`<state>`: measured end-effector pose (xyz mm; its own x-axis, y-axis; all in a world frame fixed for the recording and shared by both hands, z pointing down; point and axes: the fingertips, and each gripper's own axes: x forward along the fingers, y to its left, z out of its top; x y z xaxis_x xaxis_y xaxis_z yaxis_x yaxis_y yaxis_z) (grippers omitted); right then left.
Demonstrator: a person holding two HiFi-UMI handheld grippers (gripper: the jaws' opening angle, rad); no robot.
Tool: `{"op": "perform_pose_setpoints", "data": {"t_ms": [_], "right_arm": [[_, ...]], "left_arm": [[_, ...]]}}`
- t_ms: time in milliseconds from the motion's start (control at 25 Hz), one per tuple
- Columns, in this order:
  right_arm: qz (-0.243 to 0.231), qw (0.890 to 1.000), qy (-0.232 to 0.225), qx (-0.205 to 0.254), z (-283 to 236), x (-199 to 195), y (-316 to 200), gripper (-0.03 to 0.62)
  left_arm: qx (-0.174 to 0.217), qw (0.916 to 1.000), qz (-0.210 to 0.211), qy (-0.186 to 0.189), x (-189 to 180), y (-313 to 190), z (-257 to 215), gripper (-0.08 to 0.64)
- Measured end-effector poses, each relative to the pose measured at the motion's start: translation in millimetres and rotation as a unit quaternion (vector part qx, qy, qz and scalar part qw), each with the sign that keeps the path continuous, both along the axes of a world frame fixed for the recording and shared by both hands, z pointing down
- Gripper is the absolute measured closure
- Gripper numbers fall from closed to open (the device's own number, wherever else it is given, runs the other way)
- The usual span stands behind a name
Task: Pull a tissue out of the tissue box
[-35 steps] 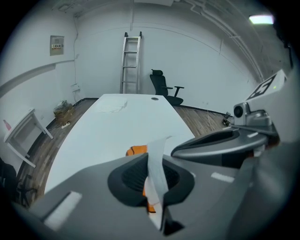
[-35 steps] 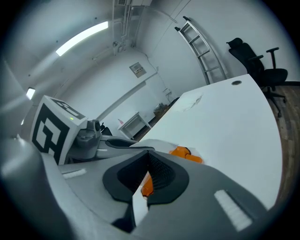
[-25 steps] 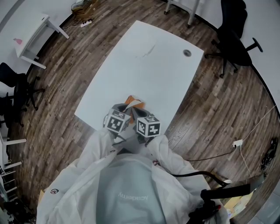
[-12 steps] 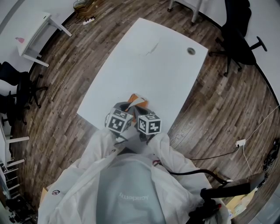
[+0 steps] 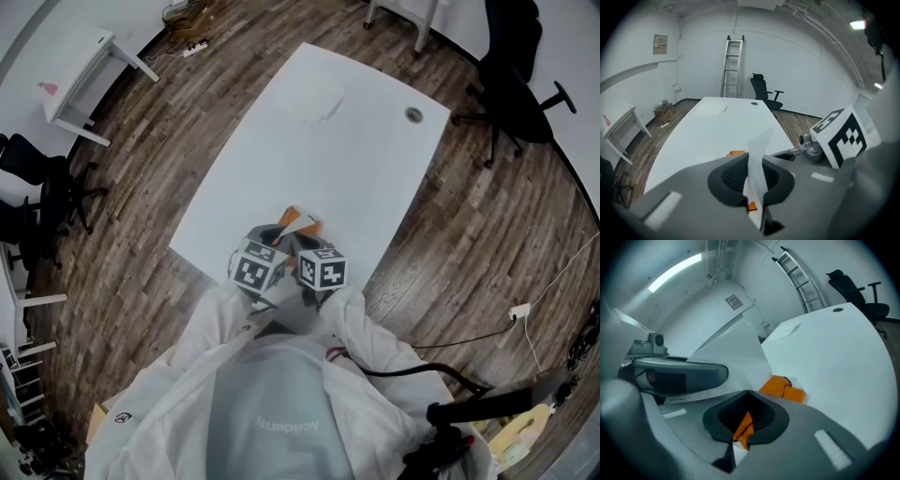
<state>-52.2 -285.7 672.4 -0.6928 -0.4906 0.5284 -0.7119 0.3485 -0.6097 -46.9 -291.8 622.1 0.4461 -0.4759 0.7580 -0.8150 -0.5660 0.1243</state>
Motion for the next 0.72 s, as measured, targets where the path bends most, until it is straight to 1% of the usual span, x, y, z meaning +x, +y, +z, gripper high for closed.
{"op": "perform_pose_setpoints", "data": {"t_ms": [280,400,560,720], "right_arm": [[-0.004,1.000,0.005,-0.004,6.3,-2.7,3.3,0.591],[-0.007,1.000,0.007,-0.006,7.7,-2.3,3.1,0.591],[-0.010,1.000,0.007,-0.007,9.0,-1.8,2.9,0.591],[-0.010,1.000,0.007,-0.008,10.9,-0.4,1.3,0.591]], "left_arm": [[0.004,0.9999,-0.004,0.009,-0.7,2.2,-10.3,0.558],[0.004,0.9999,-0.007,0.007,-2.5,1.2,-13.3,0.558],[0.009,0.9996,-0.016,0.019,-1.0,0.0,-22.1,0.558],[0.018,0.9995,-0.017,0.018,-5.1,-0.8,-27.2,0.558]]}}
